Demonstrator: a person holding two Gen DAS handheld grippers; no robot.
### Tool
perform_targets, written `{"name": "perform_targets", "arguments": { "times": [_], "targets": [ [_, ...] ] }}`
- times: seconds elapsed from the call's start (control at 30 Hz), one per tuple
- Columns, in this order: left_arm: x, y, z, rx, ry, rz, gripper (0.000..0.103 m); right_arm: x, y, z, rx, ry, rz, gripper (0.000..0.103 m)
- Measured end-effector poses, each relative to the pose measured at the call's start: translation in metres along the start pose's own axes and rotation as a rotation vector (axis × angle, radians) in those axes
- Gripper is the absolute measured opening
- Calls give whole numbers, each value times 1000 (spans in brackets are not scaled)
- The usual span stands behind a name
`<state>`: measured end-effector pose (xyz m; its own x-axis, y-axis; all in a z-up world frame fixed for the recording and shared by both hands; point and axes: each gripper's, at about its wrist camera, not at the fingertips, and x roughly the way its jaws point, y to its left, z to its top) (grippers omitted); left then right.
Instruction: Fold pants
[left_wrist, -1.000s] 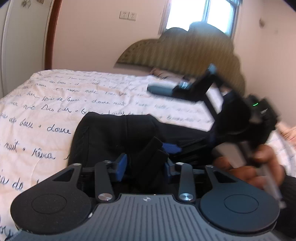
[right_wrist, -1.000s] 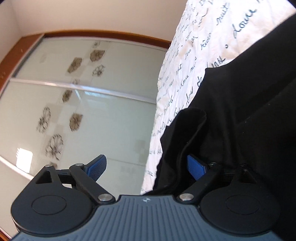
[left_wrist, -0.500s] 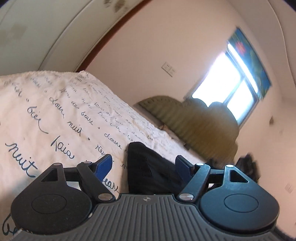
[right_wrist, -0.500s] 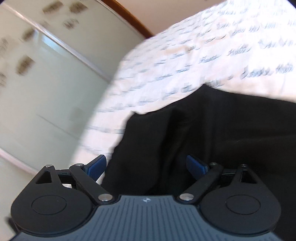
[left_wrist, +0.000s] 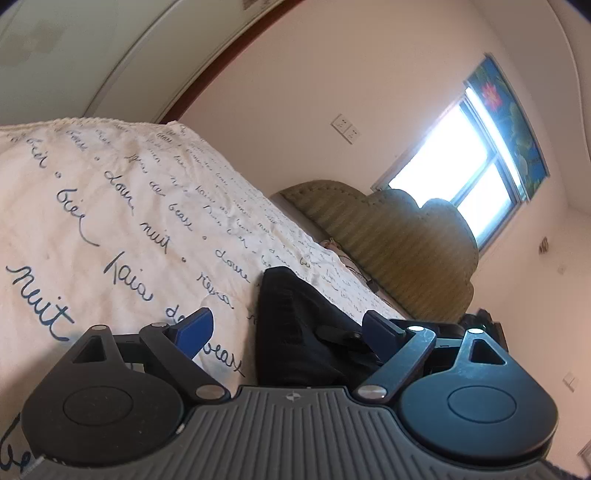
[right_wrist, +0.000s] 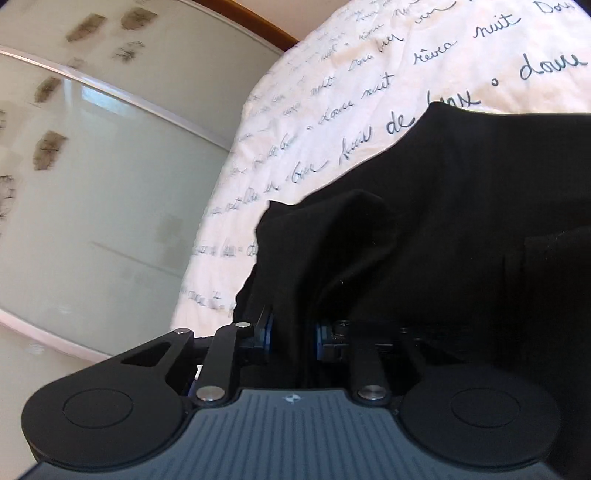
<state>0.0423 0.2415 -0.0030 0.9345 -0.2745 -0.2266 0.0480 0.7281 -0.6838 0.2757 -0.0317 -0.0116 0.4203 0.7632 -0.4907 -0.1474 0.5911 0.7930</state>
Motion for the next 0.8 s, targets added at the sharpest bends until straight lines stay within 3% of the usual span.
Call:
{"name": "perform_targets", "arguments": {
  "times": [0.2, 0.33, 0.43, 0.6, 0.73, 0.8],
  "targets": [
    [-1, 13, 5, -90, 1, -1, 90, -37, 19, 8, -100, -43, 31, 17],
    [-1, 9, 5, -73, -1, 10, 90, -94, 30, 20, -205, -51, 38, 17],
    [2, 3, 4, -42, 5, 27, 90, -151, 23, 27, -258, -79, -23, 17],
    [6, -4, 1, -1, 18, 56, 90, -233, -30, 19, -197, -106, -151, 17],
    [12, -15, -1, 64, 38, 104, 89, -241, -96, 6, -88, -98, -310, 17],
    [12, -28, -2, 123, 36, 130, 88, -245, -121, 1, -22, -115, -254, 17]
  ]
}}
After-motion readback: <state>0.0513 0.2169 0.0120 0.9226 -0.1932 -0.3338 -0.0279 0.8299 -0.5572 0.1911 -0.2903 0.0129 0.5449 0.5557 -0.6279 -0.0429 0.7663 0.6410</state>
